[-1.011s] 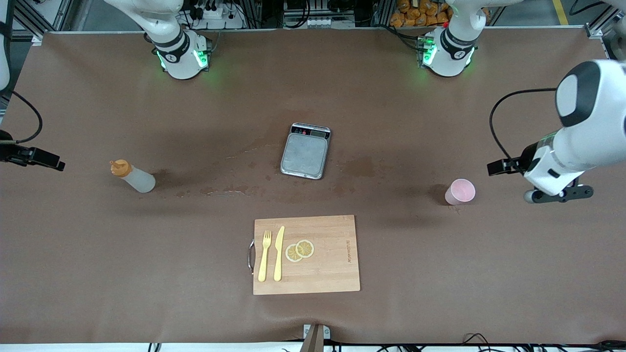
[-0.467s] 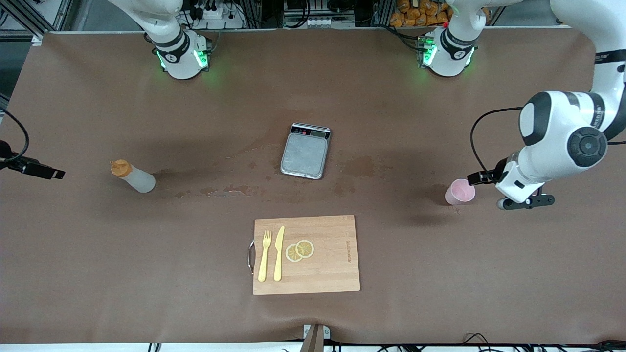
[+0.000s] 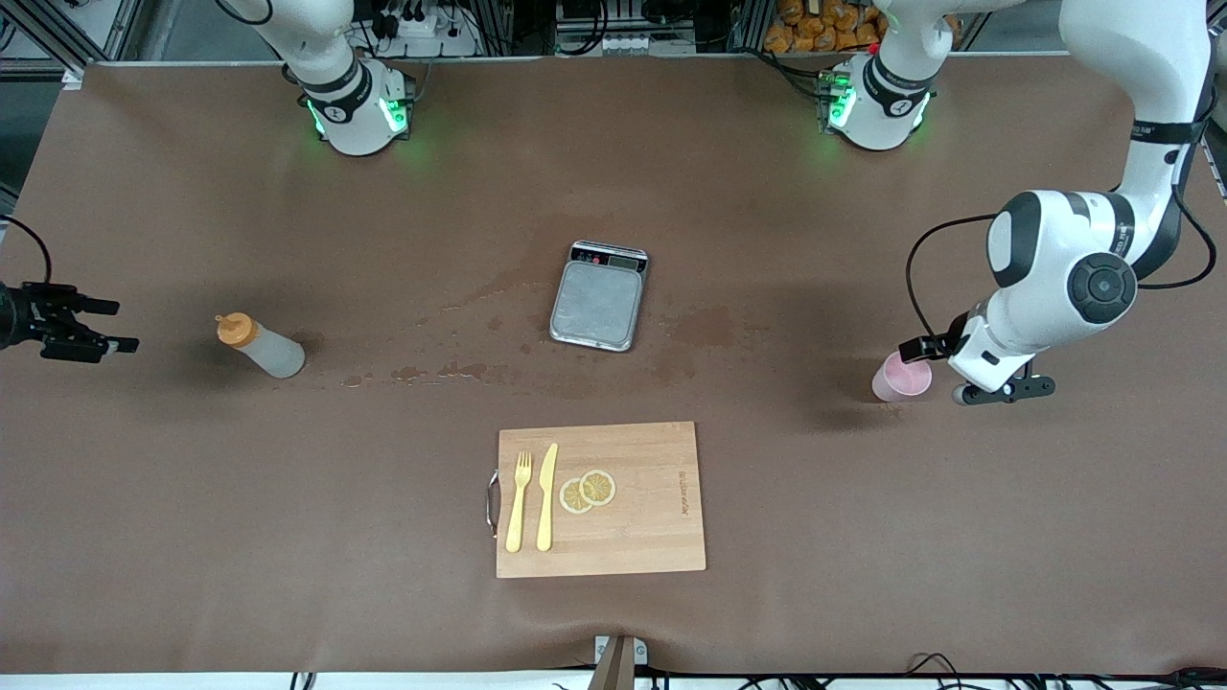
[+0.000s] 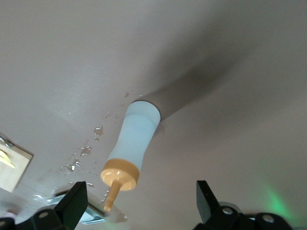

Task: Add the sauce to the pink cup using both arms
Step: 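Grasp the sauce bottle with the right gripper while the left gripper grasps the cup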

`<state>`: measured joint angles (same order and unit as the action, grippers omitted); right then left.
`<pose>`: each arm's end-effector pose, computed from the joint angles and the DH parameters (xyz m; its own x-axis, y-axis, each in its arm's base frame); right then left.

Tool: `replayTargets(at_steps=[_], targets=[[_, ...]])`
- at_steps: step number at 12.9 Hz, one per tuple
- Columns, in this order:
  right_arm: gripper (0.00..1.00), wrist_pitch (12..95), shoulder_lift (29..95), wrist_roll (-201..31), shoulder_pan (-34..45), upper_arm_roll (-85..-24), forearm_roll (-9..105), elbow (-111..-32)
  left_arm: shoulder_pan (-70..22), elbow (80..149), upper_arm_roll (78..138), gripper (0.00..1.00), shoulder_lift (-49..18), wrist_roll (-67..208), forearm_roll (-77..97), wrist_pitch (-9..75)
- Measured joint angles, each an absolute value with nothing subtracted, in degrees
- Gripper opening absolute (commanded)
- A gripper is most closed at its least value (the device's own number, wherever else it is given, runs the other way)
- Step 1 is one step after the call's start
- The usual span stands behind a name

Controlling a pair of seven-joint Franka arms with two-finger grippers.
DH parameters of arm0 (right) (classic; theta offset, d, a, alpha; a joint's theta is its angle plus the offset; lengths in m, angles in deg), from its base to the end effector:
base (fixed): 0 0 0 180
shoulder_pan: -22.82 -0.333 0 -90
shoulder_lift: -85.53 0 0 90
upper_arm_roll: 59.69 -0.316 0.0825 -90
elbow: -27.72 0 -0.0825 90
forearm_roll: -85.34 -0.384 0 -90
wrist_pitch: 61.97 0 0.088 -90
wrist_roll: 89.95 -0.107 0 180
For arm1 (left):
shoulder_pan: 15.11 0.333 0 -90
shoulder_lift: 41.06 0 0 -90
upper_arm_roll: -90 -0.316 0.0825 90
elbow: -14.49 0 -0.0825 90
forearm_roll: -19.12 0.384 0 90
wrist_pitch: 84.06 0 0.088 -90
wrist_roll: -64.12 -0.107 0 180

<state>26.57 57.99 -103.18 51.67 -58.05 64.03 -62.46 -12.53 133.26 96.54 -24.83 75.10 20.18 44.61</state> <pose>0.5603 -0.2814 0.3393 0.5945 -0.5923 -0.5439 -0.7747 -0.6031 -0.1900 0.5719 -0.0380 0.2851 0.9876 0.1122 -0.1098 0.1126 -0.9936 -0.0022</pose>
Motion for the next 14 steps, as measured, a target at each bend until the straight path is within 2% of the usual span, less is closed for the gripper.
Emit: replayTargets(at_steps=[5,6,8,10,12,14], targets=[[1.0,26.3,51.7,-110.9,52.7,-58.1,61.2,-59.9,-11.9,133.1,96.5,1.0,-21.3,75.1,20.2,48.0],[1.0,26.0,50.2,-111.9,53.4,-58.1,60.1,-59.2,-11.7,133.1,96.5,0.96,-20.8,75.1,20.2,48.6],[1.0,24.4,47.4,-112.3,54.7,-58.1,59.1,-58.8,-11.5,133.1,96.4,0.7,-19.9,75.1,20.2,49.1],[1.0,23.8,45.1,-114.4,54.9,-58.2,57.7,-58.6,-11.4,133.0,96.4,0.38,-19.5,75.1,20.2,49.3],[1.0,23.3,43.4,-118.9,54.9,-58.3,53.6,-58.5,-11.4,133.0,96.4,0.0,-19.5,75.1,20.2,49.4],[1.0,21.5,40.5,-121.4,55.1,-58.2,49.5,-58.5,-11.4,132.9,96.5,0.0,-19.5,75.1,20.2,49.4]])
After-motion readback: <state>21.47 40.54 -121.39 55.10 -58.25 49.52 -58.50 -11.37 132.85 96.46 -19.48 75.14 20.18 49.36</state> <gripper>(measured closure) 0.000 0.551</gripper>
